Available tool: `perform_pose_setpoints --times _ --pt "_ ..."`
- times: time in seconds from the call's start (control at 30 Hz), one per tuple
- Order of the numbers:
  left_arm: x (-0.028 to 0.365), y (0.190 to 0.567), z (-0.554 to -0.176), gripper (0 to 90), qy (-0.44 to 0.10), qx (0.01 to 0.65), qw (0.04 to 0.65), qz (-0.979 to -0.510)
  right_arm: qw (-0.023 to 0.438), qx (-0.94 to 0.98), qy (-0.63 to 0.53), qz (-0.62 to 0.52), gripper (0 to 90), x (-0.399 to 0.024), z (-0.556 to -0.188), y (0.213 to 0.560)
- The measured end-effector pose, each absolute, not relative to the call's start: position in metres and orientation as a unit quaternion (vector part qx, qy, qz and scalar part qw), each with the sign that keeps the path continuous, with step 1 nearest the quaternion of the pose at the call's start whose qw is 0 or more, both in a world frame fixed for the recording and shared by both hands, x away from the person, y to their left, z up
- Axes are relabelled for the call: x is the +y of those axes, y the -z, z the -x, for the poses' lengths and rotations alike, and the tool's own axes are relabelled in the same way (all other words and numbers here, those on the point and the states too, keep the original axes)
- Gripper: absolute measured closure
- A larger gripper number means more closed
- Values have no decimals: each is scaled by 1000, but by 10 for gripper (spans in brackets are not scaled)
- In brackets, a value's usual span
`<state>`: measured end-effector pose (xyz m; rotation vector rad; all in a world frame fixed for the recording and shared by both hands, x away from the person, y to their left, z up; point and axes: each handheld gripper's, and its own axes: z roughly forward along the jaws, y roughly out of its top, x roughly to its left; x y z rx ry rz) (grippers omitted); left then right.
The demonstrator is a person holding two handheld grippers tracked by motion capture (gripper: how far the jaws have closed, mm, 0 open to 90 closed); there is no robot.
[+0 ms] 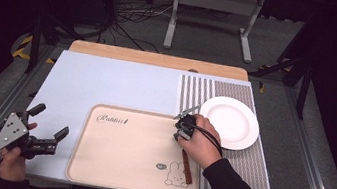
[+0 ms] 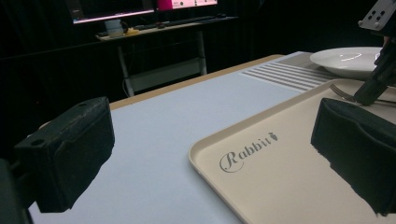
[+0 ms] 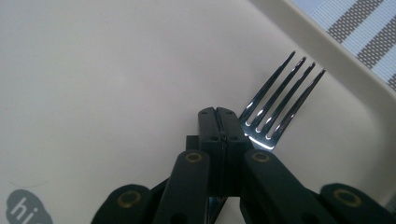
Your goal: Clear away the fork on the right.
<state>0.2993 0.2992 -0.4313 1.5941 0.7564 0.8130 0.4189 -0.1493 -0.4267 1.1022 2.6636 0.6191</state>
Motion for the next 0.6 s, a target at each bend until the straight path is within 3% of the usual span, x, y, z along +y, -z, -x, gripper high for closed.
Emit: perform_pose_setpoints --times 0.6 --pt "299 432 -299 3 -345 322 562 -679 108 888 -196 -401 900 -169 -421 425"
